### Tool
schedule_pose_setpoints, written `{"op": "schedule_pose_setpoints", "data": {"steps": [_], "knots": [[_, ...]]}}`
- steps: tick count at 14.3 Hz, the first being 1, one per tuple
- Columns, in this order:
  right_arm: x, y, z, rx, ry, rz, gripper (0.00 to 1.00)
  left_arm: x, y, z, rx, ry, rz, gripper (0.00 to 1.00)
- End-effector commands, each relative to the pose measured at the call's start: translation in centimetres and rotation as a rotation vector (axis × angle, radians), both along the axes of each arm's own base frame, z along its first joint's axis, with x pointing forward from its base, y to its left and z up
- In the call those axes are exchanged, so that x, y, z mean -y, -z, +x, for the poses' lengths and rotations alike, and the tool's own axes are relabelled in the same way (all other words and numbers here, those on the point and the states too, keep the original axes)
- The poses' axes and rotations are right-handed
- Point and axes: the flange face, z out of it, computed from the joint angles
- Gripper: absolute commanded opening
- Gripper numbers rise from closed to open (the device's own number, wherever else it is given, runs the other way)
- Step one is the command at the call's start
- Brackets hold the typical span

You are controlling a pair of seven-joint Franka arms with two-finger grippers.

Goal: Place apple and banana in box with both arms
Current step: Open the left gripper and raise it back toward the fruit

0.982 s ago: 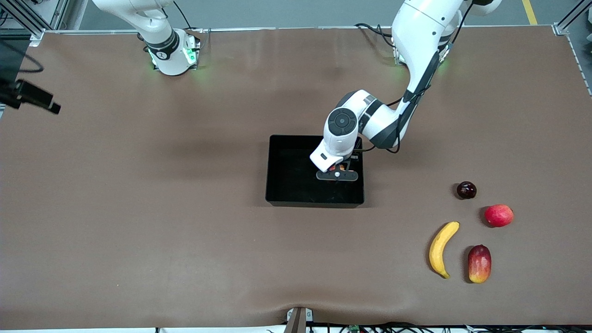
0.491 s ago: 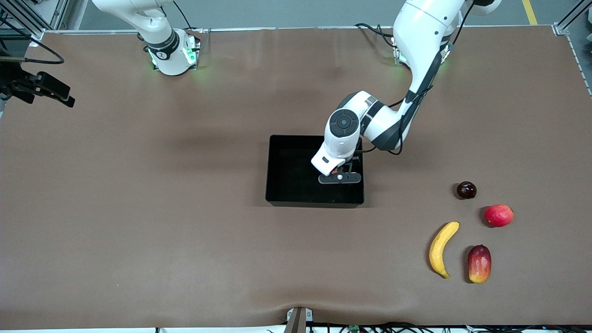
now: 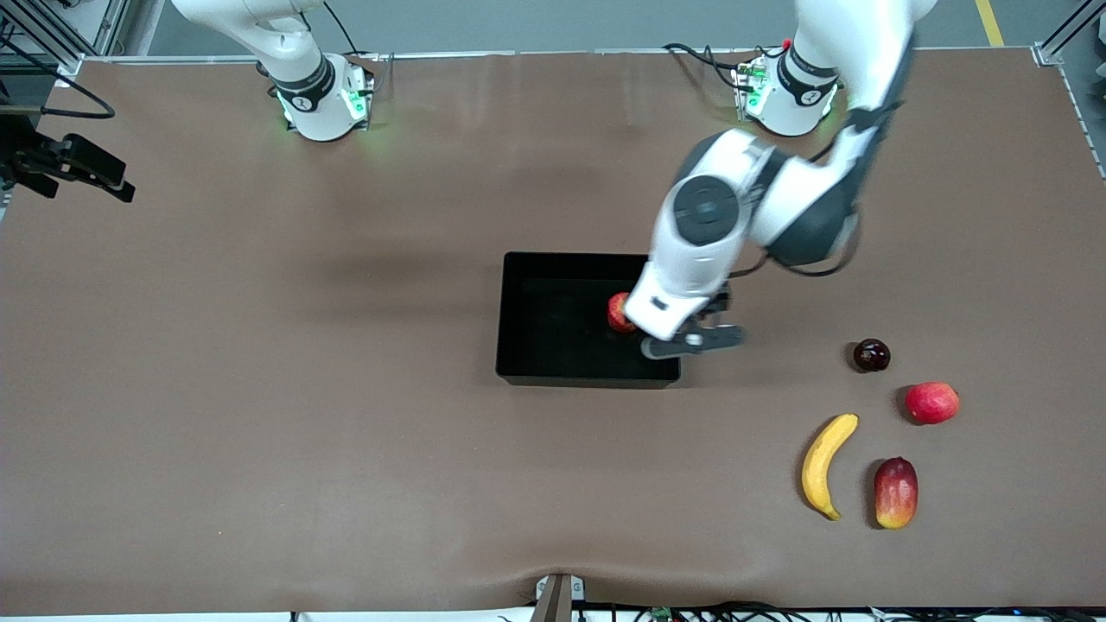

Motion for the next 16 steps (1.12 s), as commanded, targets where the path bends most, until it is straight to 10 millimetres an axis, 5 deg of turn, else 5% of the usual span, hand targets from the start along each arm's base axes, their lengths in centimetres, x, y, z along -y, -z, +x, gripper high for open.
{"op": "schedule_pose_setpoints", "data": {"steps": [1, 8, 13, 16], "knots": [[1.0, -0.1, -0.4, 0.009, 0.000, -0.012, 1.00, -6.0, -3.4, 1.8, 0.001, 0.034, -0.017, 1.00], [1.4, 0.0, -0.5, 0.007, -0.026, 0.015, 1.00, -21.5, -9.6, 3.7, 0.008, 0.061, 0.007, 1.00], [1.1, -0.1, -0.5, 0.010, -0.032, 0.015, 1.00, -26.4, -15.2, 1.2, 0.027, 0.026, 0.012, 1.00], [1.5, 0.0, -0.6, 0.001, -0.023, 0.019, 1.00, -27.2, -17.9, -1.1, 0.020, 0.095, 0.014, 1.00]]}}
